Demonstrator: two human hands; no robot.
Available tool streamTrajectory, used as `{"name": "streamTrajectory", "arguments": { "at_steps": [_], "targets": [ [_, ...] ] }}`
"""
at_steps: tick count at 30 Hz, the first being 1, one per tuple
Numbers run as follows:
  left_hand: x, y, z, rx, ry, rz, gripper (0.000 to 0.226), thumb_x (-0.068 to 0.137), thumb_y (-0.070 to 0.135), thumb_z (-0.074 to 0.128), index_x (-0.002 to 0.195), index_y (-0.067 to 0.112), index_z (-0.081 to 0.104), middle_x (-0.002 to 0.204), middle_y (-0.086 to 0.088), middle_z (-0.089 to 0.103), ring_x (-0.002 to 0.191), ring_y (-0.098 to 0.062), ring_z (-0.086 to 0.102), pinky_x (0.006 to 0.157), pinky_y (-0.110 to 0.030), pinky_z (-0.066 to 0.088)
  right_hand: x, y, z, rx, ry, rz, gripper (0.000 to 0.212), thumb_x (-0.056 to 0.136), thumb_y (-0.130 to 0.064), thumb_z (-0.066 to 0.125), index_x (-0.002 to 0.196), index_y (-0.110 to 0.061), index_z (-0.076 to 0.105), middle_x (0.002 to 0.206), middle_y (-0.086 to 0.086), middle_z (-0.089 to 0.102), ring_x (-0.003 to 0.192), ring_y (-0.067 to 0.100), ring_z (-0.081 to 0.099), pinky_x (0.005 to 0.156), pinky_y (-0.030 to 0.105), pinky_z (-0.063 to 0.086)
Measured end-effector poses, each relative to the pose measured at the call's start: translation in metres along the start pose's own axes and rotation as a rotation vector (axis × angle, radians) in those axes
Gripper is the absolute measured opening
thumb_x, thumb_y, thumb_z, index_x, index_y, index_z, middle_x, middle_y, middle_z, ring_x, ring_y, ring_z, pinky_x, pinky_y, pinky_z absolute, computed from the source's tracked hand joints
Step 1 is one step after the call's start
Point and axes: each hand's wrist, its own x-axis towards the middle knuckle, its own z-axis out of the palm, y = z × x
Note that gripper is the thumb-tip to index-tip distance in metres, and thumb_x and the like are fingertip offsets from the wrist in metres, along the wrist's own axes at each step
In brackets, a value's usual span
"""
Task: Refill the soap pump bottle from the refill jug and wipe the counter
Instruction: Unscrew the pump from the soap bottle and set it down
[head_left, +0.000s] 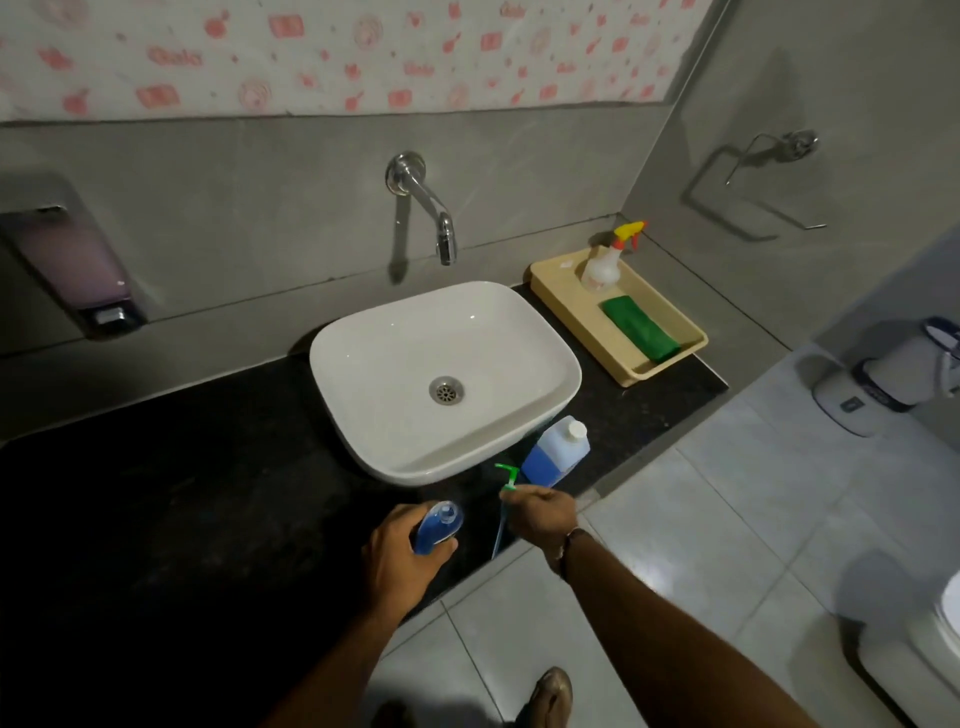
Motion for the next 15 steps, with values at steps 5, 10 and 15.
{"name": "streamTrajectory", "arguments": {
  "at_steps": [5,10,15],
  "targets": [
    [0.005,-0.027,0.011,-0.052,0.007,-0.032,0.043,0.064,0.017,0.093,0.104,0.028,0.078,0.097,0.009,0.073,0.088,-0.016,0.074,0.080,-0.034,0.060,0.038,0.019,0.026,-0.087,0.043,0.083,0.025,0.086,-0.017,0.081,0.106,-0.004,0.076,0.101,0.017,0.074,0.081,0.025,0.069,0.081,0.038,0.064],
    [0.016,-0.037,0.008,-0.044,-0.003,-0.021,0.041,0.066,0.022,0.087,0.105,0.028,0.075,0.094,0.013,0.070,0.085,-0.014,0.071,0.075,-0.026,0.055,0.064,0.023,0.040,-0.191,0.100,0.061,0.035,0.082,-0.025,0.084,0.113,-0.011,0.075,0.109,0.013,0.074,0.099,0.028,0.073,0.092,0.042,0.061],
    [0.025,-0.042,0.004,-0.055,-0.056,-0.021,0.040,0.065,0.024,0.081,0.105,0.030,0.074,0.094,0.011,0.071,0.086,-0.012,0.071,0.079,-0.033,0.059,0.070,0.028,0.045,-0.265,0.079,0.042,0.033,0.085,-0.024,0.081,0.115,-0.012,0.074,0.115,0.012,0.071,0.102,0.026,0.070,0.095,0.041,0.060]
  ]
}}
